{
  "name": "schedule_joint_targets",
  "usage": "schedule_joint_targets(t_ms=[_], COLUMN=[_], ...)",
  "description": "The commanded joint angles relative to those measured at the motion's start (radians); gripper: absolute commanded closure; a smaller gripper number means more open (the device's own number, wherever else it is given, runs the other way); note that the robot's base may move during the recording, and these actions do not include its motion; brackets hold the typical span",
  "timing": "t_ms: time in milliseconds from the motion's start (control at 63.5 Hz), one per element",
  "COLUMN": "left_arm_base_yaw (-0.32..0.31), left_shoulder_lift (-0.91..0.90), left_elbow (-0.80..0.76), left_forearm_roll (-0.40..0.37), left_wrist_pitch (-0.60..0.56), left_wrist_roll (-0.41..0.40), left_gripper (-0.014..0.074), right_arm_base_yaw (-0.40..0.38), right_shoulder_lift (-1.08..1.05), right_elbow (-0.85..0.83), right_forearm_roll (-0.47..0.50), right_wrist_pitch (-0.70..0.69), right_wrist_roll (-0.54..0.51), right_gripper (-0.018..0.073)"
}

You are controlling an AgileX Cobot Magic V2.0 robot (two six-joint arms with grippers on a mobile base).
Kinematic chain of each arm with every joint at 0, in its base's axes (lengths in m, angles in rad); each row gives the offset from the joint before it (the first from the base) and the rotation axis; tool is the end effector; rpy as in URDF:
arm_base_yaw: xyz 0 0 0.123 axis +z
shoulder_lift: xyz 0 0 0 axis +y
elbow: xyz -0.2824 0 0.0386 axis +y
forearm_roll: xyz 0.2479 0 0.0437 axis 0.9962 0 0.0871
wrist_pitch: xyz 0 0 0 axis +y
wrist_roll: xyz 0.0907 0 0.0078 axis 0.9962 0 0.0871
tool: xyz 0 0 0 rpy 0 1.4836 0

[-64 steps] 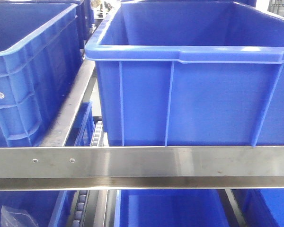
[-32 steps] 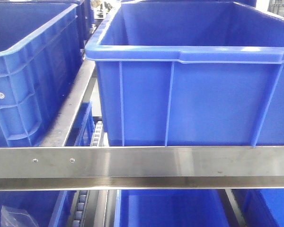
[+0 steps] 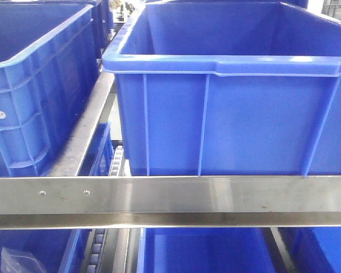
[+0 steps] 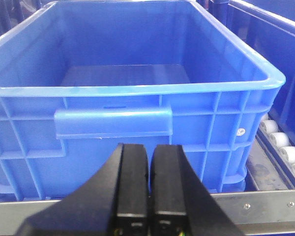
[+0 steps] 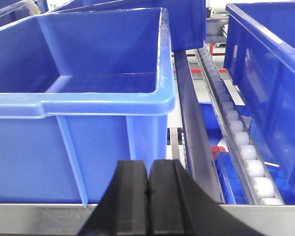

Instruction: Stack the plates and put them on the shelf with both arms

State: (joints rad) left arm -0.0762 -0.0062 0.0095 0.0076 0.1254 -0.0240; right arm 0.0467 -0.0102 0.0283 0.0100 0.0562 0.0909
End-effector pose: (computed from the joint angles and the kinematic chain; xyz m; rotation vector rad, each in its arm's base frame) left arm 0.0562 -0.0042 0.1988 0.0474 1.6121 -0.0709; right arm 0.0568 0.0027 0.1990 0.0418 1.5585 0.1169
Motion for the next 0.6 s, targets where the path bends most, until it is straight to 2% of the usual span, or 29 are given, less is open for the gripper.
schedule_joint_targets(t_ms=[0, 583], left_arm_base_yaw=[-0.006, -0.006], left_shoulder_lift=[-0.018, -0.018], left_elbow=[0.023, 0.023], left_forearm_roll=[-0.008, -0.008], left_wrist_pitch=[-0.086, -0.086], left_wrist_roll=[-0.001, -0.001], left_gripper=[0.0495, 0.0495], right_arm_base_yaw=[-0.007, -0.007], right_shoulder_lift=[-0.021, -0.021], right_elbow=[-0.016, -0.016], right_forearm_roll=[-0.010, -0.010], right_wrist_pitch=[-0.094, -0.096], right_wrist_roll=[-0.001, -0.001], right_gripper=[0.0504, 0.0504])
